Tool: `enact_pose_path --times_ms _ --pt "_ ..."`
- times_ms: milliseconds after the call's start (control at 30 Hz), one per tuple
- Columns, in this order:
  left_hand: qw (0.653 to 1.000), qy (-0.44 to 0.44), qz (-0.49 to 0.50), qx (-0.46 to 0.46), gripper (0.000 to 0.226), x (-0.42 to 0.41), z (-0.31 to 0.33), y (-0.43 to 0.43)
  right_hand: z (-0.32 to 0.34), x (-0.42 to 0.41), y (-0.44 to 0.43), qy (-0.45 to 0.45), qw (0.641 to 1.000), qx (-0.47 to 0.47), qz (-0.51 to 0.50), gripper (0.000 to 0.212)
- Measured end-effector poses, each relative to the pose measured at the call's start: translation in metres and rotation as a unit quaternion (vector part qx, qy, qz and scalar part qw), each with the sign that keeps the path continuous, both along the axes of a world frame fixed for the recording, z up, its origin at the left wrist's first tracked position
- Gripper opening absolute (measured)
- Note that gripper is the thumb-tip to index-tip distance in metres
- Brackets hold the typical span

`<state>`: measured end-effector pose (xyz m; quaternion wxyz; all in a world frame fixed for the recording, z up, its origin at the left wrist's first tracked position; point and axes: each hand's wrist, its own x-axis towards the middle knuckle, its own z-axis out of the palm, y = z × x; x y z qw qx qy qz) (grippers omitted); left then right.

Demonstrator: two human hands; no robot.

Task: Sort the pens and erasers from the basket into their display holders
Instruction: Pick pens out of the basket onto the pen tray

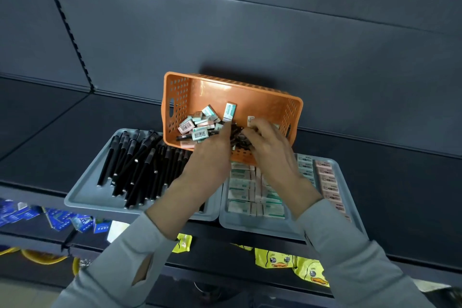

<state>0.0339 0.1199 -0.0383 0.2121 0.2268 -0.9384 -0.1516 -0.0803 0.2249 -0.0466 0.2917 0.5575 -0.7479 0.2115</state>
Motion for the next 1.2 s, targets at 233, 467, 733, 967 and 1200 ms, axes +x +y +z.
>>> enact_pose_path --times_ms 233,467,733,967,1200 --pt "0.878 0.243 -0.032 0.412 0.029 0.029 -0.003 -0.023 0.039 0.013 0.015 -0.301 0.940 -0.159 -0.037 0.018" --pt "0.826 0.313 -0.037 0.468 0.028 0.058 -0.027 -0.017 0.006 0.052 -0.005 -0.374 0.927 -0.037 0.017 0.023" --pt "0.814 0.329 -0.022 0.478 0.018 0.069 -0.037 -0.014 -0.009 0.062 -0.020 -0.397 0.917 0.037 -0.021 0.038" --pt "0.918 0.250 0.184 0.249 0.014 0.104 -0.020 -0.078 0.020 0.078 -0.047 -0.507 0.842 0.184 0.000 0.031" --pt "0.938 -0.086 0.285 0.180 0.032 0.121 -0.038 -0.132 0.012 0.102 -0.097 -0.489 0.836 0.248 0.018 0.030"
